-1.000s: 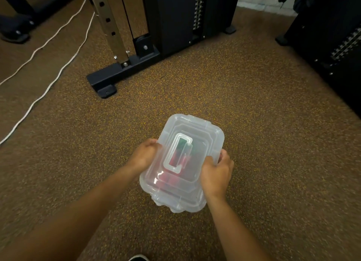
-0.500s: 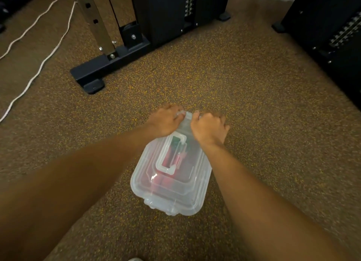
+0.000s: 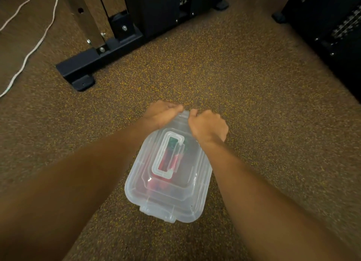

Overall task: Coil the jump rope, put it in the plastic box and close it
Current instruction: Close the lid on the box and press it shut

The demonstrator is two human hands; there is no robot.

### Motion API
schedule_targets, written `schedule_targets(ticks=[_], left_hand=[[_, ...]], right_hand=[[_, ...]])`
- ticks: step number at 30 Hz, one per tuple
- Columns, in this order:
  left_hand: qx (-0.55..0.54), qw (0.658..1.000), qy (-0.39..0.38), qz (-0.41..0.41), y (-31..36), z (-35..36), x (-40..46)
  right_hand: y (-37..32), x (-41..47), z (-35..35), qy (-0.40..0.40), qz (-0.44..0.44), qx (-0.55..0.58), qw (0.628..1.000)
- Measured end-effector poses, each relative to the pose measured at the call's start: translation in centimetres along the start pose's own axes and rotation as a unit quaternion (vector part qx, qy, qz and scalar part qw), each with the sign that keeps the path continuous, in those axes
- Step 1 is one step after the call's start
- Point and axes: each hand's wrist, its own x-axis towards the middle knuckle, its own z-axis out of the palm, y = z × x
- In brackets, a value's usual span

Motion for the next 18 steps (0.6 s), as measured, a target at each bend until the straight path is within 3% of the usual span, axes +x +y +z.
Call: schedule_targets(ticks=[6, 12, 18], left_hand=[[0.004, 0.999, 0.031, 0.016, -0.8, 0.5, 0.6], [-0.057, 0.984, 0.071, 0.154, -1.6, 0.5, 0.2], [-0.016, 0.978, 0.104, 0.182, -1.4, 0.7, 0.3]], right_hand=[[0.5, -0.6, 0.5, 0.059, -0.021, 0.039, 0.997], [1.2, -0.7, 0.6, 0.097, -0.018, 0.161, 0.982], [1.4, -0.5, 0.3, 0.125, -0.019, 0.192, 0.973]])
